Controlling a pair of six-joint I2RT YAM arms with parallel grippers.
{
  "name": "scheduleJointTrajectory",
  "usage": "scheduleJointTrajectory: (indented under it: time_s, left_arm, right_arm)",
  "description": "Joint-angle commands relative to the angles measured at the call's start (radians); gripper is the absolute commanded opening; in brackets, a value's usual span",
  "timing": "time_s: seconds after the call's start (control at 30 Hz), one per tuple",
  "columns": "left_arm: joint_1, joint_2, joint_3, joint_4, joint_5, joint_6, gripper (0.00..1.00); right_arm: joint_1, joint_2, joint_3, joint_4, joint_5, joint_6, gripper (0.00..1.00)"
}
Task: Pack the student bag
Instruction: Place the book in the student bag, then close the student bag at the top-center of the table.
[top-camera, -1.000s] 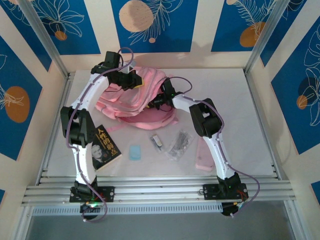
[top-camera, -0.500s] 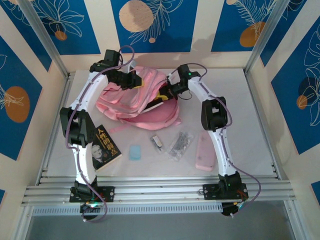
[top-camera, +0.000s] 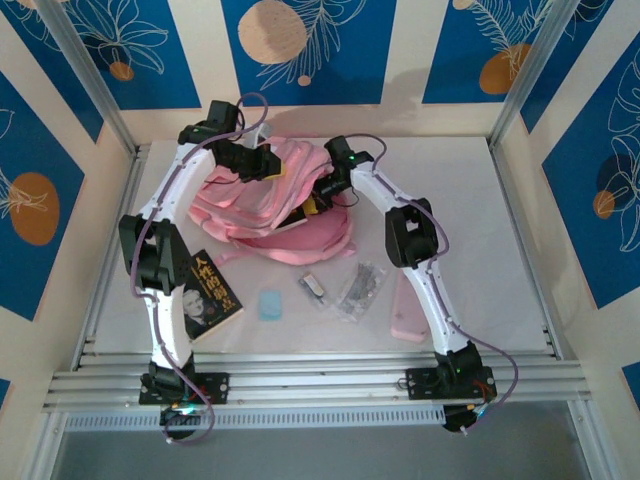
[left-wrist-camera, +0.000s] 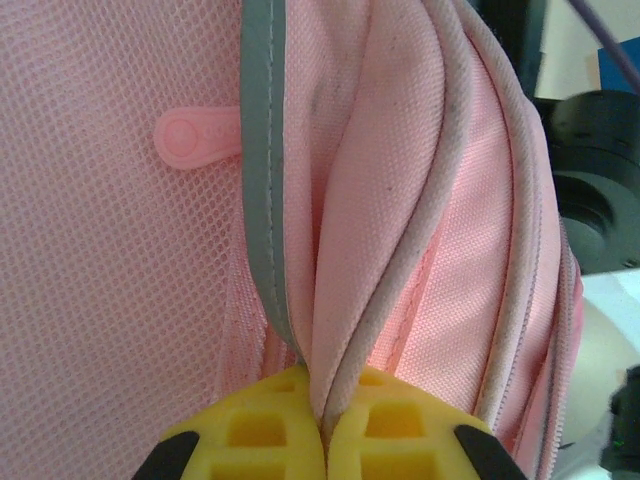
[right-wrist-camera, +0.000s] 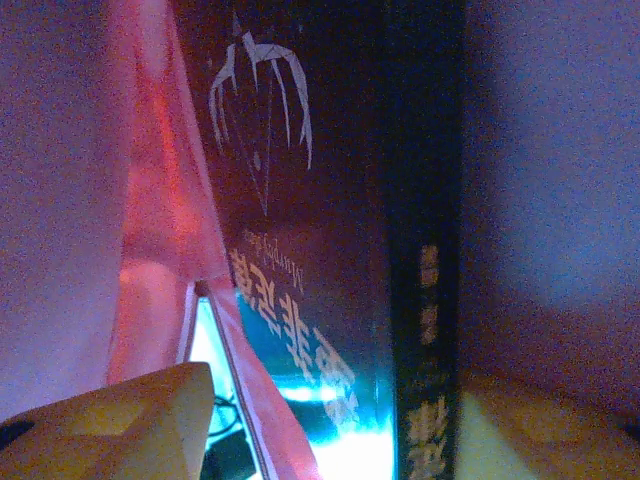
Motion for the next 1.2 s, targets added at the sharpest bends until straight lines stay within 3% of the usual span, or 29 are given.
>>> scheduleJointTrajectory:
  time_s: [0.0,0.27,0.3,0.4,0.43,0.53,0.63,0.93,1.17]
  left_arm:
    - [0.001,-0.003,0.021,0.037,-0.009,-0.022,0.00]
    - [0.001,0.014,-0.006,0.134,-0.052,-0.089,0.00]
    - [0.000,0.017,-0.007,0.134,-0.059,-0.094,0.04]
    - [-0.002,0.017,-0.013,0.114,-0.087,-0.108,0.41]
    - [-0.002,0.007,-0.024,0.107,-0.101,-0.115,0.49]
    - [-0.001,-0.065,-0.114,0.115,-0.154,-0.129,0.65]
    - [0.002,-0.166,-0.236,0.127,-0.221,-0.132,0.71]
    - [0.032,-0.524,-0.742,0.166,-0.378,-0.209,0.74]
    - [0.147,-0.743,-1.054,0.143,-0.438,-0.283,0.69]
  right_arm:
    - [-0.032,-0.182,-0.133,0.041,0.146,0.056,0.68]
    - [-0.090,-0.518,-0.515,0.003,0.287,0.008,0.71]
    - [-0.091,-0.568,-0.565,-0.001,0.309,-0.009,0.71]
    - [-0.087,-0.696,-0.695,-0.010,0.346,-0.037,0.71]
    - [-0.083,-0.740,-0.736,-0.008,0.349,-0.040,0.71]
    - [-0.043,-0.833,-0.820,0.003,0.352,-0.035,0.71]
    - [0.041,-0.884,-0.870,0.036,0.360,-0.015,0.71]
    - [0.367,-0.821,-0.925,0.319,0.458,0.108,0.70]
    - [0.511,-0.665,-0.873,0.478,0.512,0.126,0.67]
